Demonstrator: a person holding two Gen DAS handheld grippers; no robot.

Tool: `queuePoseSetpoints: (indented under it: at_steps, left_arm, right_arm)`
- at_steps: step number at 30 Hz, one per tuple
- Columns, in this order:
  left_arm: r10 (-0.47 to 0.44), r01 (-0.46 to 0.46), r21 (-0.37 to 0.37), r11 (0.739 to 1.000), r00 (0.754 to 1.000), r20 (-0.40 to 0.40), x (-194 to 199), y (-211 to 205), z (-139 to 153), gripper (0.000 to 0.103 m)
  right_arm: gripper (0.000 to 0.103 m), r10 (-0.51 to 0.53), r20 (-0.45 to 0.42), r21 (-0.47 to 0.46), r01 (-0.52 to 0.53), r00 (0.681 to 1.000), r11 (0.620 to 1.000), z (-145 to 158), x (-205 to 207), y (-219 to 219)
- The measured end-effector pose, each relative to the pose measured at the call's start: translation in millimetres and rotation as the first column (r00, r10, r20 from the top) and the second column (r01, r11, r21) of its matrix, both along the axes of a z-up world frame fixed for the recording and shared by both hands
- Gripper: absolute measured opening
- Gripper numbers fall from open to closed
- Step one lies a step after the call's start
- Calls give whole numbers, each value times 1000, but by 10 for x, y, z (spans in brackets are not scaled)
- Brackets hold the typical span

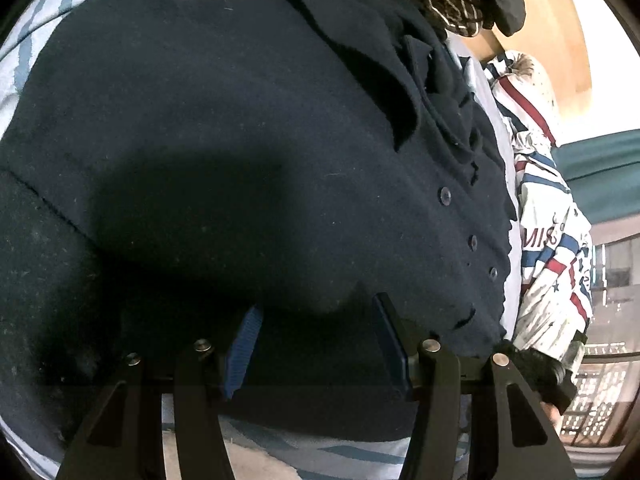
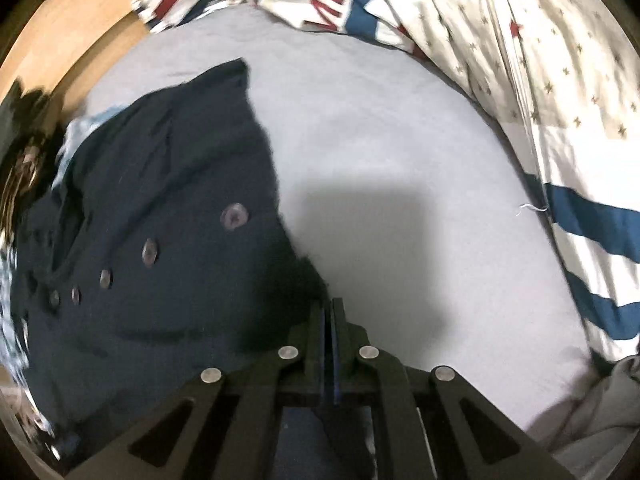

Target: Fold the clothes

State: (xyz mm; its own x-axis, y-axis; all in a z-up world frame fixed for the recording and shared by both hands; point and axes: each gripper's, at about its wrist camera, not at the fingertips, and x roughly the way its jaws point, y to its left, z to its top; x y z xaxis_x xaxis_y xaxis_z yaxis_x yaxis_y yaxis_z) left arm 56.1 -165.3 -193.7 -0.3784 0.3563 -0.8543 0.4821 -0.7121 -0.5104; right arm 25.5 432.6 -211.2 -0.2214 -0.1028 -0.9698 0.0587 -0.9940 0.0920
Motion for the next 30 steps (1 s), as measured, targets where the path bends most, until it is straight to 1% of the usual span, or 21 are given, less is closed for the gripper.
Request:
queuePoseSetpoints:
  at_steps: [2, 3, 4, 5, 6, 7, 8, 9, 10, 11, 12, 14, 15, 16, 18, 22, 24, 25, 26, 28, 30]
  left_arm:
    - [14, -14, 4, 1000, 1000, 2, 19, -36, 1, 57]
    - [24, -24, 8, 1000, 1000, 2, 35, -70, 7, 57]
    - [35, -35, 12, 999, 999, 3, 50, -105, 14, 57]
    - [51, -51, 17, 999, 999, -2, 63, -142, 30, 57]
    - [66, -66, 23, 998, 998, -11, 73, -185, 54, 57]
    - [81, -80, 29, 996, 997, -20, 83, -229, 79, 57]
    - [95, -94, 35, 995, 995, -29, 91, -271, 104, 57]
    - [104, -102, 37, 994, 994, -40, 82, -294, 132, 57]
    - [109, -108, 31, 994, 993, -48, 73, -303, 157, 57]
    - [114, -113, 24, 993, 992, -55, 62, -311, 183, 57]
    - [115, -114, 13, 993, 992, -53, 36, -311, 202, 57]
    - [103, -104, -10, 995, 993, -49, 18, -284, 233, 57]
    - [96, -97, -25, 995, 994, -47, 11, -261, 249, 57]
    - [81, -83, -40, 996, 995, -49, 5, -231, 265, 57]
    - [53, -56, -58, 997, 997, -50, -45, -157, 272, 57]
    - [-17, 14, -54, 998, 998, -55, -134, -8, 261, 57]
    - [-52, 49, -53, 997, 997, -57, -178, 67, 255, 57]
    - [-69, 66, -52, 996, 996, -58, -199, 103, 252, 57]
    - [-80, 77, -49, 996, 995, -57, -203, 123, 245, 57]
    - [-85, 83, -44, 996, 995, -51, -186, 135, 216, 57]
    - [-68, 67, -32, 997, 997, -31, -150, 139, 157, 57]
  right_arm:
    - [7, -17, 16, 5, 17, 1000, 1000, -77, -88, -12]
    - [8, -35, 55, -3, 35, 998, 999, -116, -103, 3]
    - [22, -67, 79, -37, 70, 995, 997, -99, -73, 53]
    - [54, -102, 86, -83, 109, 991, 991, -49, -26, 115]
    - [63, -129, 77, -124, 138, 989, 983, 36, 60, 187]
    - [64, -151, 60, -164, 159, 987, 973, 140, 169, 263]
    - [60, -157, 38, -187, 161, 987, 969, 260, 302, 327]
    - [58, -149, 17, -188, 149, 989, 971, 358, 442, 363]
    - [54, -137, -1, -181, 135, 991, 974, 439, 579, 388]
    - [53, -126, -20, -174, 121, 992, 977, 520, 716, 413]
    - [50, -96, -21, -146, 92, 995, 985, 519, 794, 395]
    - [47, -15, 3, -66, 15, 1000, 998, 422, 881, 309]
    - [46, 12, 21, -36, -11, 1000, 999, 400, 942, 342]
    - [46, 32, 38, -27, -31, 999, 999, 352, 965, 339]
    - [46, 105, 38, -21, -104, 994, 994, 266, 990, 201]
    - [46, 259, 52, 78, -262, 964, 962, 103, 946, -133]
    - [45, 296, 113, 123, -308, 949, 943, -64, 898, -228]
    - [35, 306, 134, 141, -323, 943, 936, -131, 897, -249]
    - [10, 309, 139, 146, -329, 941, 933, -150, 910, -249]
    - [4, 297, 155, 138, -318, 942, 938, -94, 969, -177]
    - [4, 255, 172, 135, -280, 951, 951, 1, 1058, 19]
